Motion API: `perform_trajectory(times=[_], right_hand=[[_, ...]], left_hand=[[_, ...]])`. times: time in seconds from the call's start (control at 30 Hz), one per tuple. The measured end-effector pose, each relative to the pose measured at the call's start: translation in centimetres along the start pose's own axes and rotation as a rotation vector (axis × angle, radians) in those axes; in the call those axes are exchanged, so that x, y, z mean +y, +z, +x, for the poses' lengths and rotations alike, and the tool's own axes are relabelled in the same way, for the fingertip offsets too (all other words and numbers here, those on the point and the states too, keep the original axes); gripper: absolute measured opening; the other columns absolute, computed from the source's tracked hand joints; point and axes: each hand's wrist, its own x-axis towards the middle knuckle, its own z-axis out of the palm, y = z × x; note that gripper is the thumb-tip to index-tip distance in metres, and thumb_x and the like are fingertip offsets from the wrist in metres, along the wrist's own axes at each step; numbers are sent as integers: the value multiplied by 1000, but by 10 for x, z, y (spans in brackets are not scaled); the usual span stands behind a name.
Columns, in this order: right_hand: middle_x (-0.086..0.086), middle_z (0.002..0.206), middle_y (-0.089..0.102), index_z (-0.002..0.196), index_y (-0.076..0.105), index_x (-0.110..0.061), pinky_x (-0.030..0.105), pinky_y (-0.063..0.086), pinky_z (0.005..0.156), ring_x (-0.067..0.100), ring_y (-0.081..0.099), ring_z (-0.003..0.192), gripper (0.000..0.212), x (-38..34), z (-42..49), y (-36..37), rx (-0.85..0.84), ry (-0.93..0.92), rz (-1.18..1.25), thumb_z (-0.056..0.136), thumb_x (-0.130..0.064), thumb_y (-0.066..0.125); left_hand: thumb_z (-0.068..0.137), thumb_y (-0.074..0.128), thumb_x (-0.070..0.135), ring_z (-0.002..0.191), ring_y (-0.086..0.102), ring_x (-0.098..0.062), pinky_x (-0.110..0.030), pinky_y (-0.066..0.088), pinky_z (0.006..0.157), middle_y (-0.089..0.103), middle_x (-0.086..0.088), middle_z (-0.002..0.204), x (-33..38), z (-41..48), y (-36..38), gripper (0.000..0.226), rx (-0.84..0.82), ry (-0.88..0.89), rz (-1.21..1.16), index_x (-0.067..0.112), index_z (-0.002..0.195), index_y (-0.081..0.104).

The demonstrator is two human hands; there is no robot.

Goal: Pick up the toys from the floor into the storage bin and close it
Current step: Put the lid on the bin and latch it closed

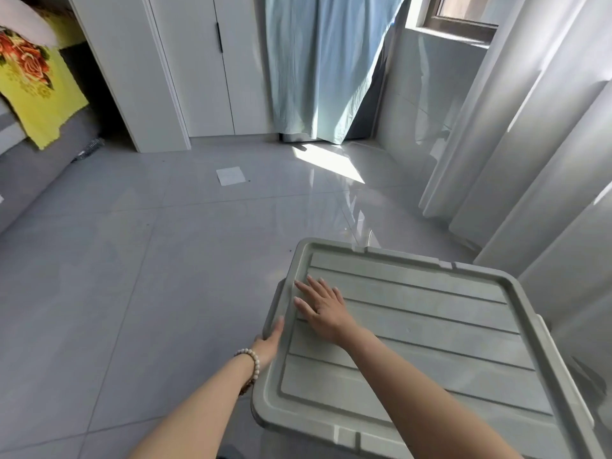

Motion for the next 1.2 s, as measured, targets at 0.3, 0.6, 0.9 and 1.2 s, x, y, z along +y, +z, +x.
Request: perform_trajectory(times=[0.3,0.6,0.9,1.2], right_hand=[[-12,158,8,143,22,-48,35,-12,115,9,-9,146,44,-6,16,7,-59,28,38,99,-51,20],[-12,158,9,144,24,-44,34,-12,116,8,-7,146,48,-5,15,10,-23,20,91,97,-53,25],[-1,159,-11,149,20,-27,39,-11,117,18,-18,145,95,-26,35,7,77,284,147,73,-76,49],[3,156,-23,151,0,-27,52,-16,113,28,-24,142,108,-53,67,23,171,518,3,70,-72,57]], left_hand=[[31,47,100,131,44,-19,-42,33,111,45,0,144,-34,70,3,128,-256,-115,-330,31,138,42],[56,79,60,104,62,-23,-33,49,95,65,-9,116,-2,-2,-19,88,129,122,-344,10,124,55],[76,75,28,93,56,-4,-6,42,73,60,11,110,-1,-15,-15,56,163,371,-290,22,126,51],[73,77,20,102,61,-8,-30,46,99,66,14,108,-4,1,-11,47,185,379,-335,31,113,56]])
